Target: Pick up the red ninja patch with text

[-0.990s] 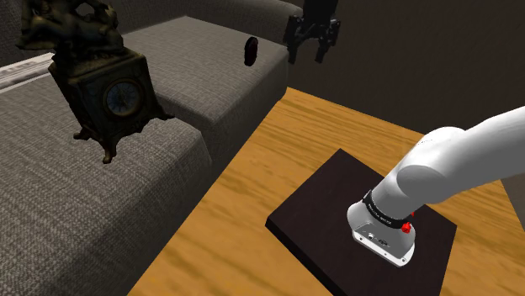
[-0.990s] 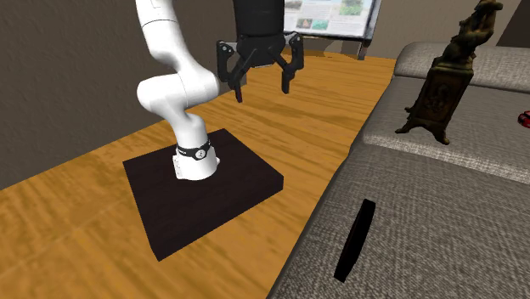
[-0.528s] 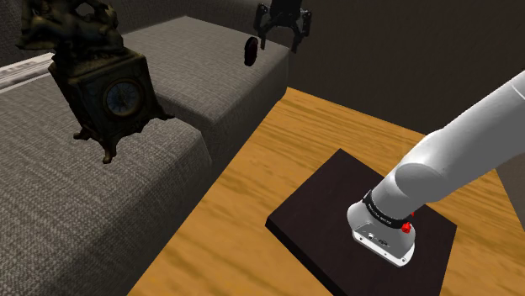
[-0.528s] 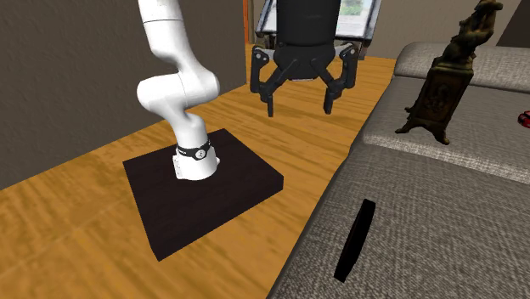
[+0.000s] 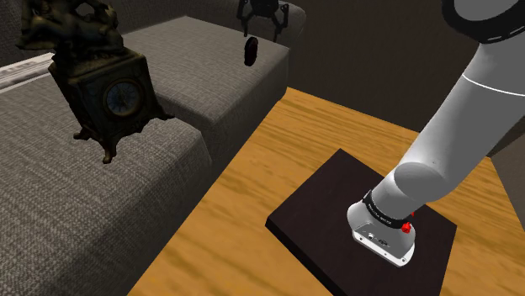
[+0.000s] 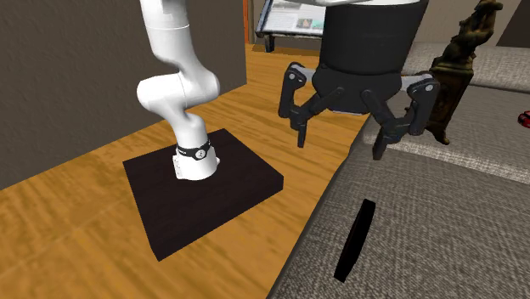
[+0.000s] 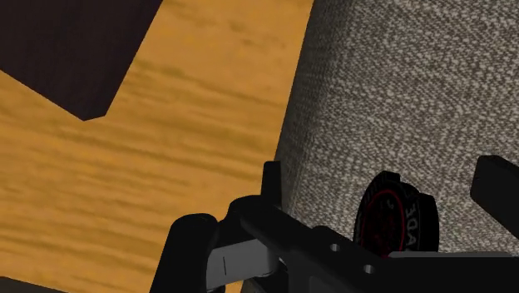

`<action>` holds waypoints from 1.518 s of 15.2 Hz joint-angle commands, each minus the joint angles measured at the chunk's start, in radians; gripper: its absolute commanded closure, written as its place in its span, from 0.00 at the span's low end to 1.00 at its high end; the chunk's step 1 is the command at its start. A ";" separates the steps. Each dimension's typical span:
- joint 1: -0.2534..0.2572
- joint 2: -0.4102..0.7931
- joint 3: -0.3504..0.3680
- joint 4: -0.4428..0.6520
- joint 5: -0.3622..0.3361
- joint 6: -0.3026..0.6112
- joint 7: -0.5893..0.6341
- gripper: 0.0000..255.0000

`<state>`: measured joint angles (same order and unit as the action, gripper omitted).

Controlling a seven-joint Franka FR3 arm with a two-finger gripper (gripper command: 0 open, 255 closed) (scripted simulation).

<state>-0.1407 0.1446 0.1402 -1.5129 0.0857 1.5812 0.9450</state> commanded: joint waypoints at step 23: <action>-0.008 0.276 -0.049 0.275 -0.021 -0.001 0.219 1.00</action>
<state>-0.1487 0.4208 0.0910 -1.2381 0.0644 1.5807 1.1638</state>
